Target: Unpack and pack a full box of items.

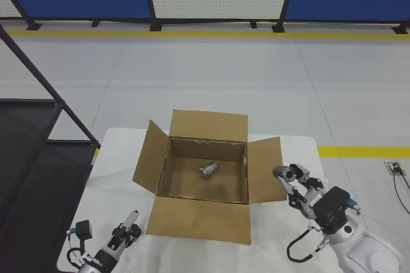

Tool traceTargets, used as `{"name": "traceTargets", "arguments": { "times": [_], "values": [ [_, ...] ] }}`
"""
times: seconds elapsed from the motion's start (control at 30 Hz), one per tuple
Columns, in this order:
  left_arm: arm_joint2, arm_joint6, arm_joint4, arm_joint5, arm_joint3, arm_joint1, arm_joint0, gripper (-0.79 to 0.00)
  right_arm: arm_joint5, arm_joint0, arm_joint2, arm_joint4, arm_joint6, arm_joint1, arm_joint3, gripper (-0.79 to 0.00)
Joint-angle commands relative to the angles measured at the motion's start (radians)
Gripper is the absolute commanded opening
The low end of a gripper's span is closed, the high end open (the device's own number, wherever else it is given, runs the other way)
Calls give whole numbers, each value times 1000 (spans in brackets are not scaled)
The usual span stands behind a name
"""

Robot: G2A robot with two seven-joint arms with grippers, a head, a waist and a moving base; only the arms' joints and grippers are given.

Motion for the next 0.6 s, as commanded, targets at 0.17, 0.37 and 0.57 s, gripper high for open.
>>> {"name": "traceTargets", "arguments": {
  "times": [0.17, 0.37, 0.57],
  "values": [
    [0, 0, 0, 0, 0, 0, 0, 0, 54, 323, -343, -48, 296, -48, 179, -785],
    [0, 0, 0, 0, 0, 0, 0, 0, 137, 579, -570, -10, 449, -119, 452, -785],
    [0, 0, 0, 0, 0, 0, 0, 0, 137, 579, -570, -10, 449, -119, 452, -785]
  ]
}}
